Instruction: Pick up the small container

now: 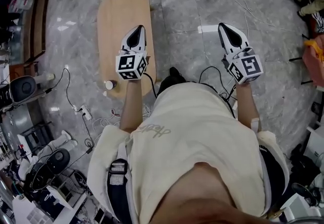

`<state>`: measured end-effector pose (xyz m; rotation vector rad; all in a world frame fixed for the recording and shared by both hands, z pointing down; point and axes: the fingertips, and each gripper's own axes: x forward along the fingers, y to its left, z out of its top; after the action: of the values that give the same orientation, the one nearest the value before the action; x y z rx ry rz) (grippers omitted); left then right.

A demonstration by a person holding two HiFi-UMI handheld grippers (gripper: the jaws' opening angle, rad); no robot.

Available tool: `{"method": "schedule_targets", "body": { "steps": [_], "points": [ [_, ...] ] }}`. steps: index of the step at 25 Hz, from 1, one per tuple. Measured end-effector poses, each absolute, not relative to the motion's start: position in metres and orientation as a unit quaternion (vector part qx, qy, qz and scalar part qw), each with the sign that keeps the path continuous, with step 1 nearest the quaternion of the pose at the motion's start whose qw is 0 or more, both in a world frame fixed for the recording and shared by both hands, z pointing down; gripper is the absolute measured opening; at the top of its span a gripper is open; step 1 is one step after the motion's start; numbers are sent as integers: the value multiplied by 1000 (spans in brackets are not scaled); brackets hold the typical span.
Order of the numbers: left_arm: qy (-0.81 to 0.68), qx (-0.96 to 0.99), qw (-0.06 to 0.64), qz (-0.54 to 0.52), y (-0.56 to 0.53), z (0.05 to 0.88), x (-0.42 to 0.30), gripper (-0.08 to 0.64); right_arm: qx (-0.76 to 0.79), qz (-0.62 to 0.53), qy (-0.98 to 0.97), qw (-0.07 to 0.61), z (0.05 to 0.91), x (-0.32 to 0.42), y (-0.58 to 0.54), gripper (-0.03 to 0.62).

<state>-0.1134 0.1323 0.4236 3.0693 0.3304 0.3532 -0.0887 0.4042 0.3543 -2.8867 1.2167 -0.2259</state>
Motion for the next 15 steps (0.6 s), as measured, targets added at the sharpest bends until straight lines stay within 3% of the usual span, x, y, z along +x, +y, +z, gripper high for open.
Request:
{"method": "schedule_targets", "body": {
  "steps": [15],
  "points": [
    [88, 986, 23, 141, 71, 457, -28, 3, -912, -101, 397, 14, 391, 18, 369, -1]
  ]
}}
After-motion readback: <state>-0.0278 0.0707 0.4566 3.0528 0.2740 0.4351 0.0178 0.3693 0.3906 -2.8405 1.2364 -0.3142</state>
